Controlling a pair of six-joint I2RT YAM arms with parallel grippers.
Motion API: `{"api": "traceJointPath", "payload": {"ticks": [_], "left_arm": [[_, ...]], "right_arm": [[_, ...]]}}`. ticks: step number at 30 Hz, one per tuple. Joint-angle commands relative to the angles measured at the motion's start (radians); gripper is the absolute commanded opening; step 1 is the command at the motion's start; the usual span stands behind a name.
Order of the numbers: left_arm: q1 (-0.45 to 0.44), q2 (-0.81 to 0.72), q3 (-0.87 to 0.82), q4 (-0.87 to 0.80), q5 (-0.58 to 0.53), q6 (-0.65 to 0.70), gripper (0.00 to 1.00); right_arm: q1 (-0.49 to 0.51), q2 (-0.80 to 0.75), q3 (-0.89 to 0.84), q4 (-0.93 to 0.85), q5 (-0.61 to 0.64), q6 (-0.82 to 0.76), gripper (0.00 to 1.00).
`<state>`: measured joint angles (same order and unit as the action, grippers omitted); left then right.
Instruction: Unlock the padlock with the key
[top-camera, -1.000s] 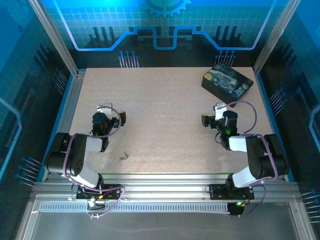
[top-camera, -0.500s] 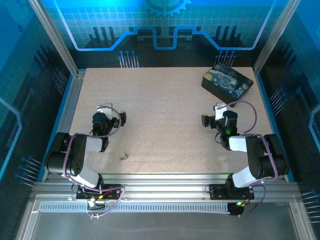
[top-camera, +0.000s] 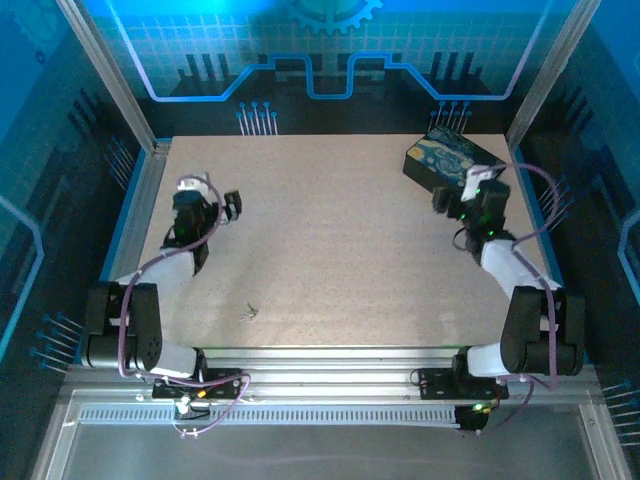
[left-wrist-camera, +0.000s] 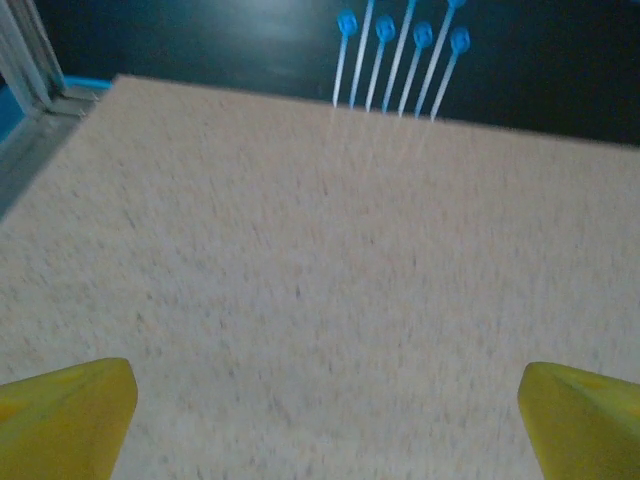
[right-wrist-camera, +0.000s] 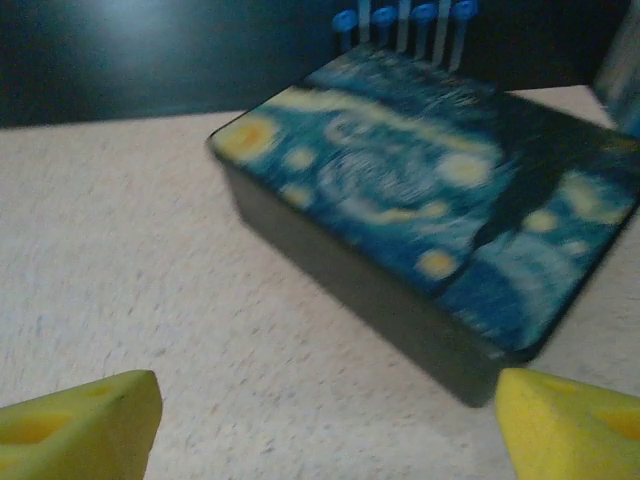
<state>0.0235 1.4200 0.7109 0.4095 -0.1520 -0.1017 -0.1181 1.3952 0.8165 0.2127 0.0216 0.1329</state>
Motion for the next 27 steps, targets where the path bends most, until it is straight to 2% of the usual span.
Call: {"api": "traceJointPath", "payload": {"ticks": [1,3,7,13,18,22,27], "left_arm": [[0.007,-0.019,0.121,-0.296,-0.042,-0.091,0.99],[0.003,-0.009,0.178,-0.368,-0.011,-0.115,0.99],[-0.048,0.012,0.306,-0.548,-0.094,-0.142,0.99],[-0.131,-0.001,0.409,-0.699,-0.132,-0.135,0.99],[-0.180,-0.027,0.415,-0.727,-0.132,-0.116,0.99],[-0.219,-0.033,0.433,-0.766,-0.153,-0.097,0.99],[-0.226,-0.037,0.463,-0.785,-0.152,-0.102,0.99]], "right_arm": [[-0.098,0.045,0.159,-0.281,-0.026,0.131,0.84],[-0.152,0.103,0.248,-0.348,-0.071,0.166,0.81],[-0.231,0.252,0.421,-0.443,-0.148,0.216,0.75],[-0.257,0.475,0.630,-0.536,-0.224,0.237,0.69],[-0.258,0.574,0.675,-0.517,-0.283,0.277,0.67],[-0.251,0.629,0.690,-0.538,-0.321,0.280,0.58],[-0.217,0.623,0.632,-0.534,-0.345,0.271,0.47]]}}
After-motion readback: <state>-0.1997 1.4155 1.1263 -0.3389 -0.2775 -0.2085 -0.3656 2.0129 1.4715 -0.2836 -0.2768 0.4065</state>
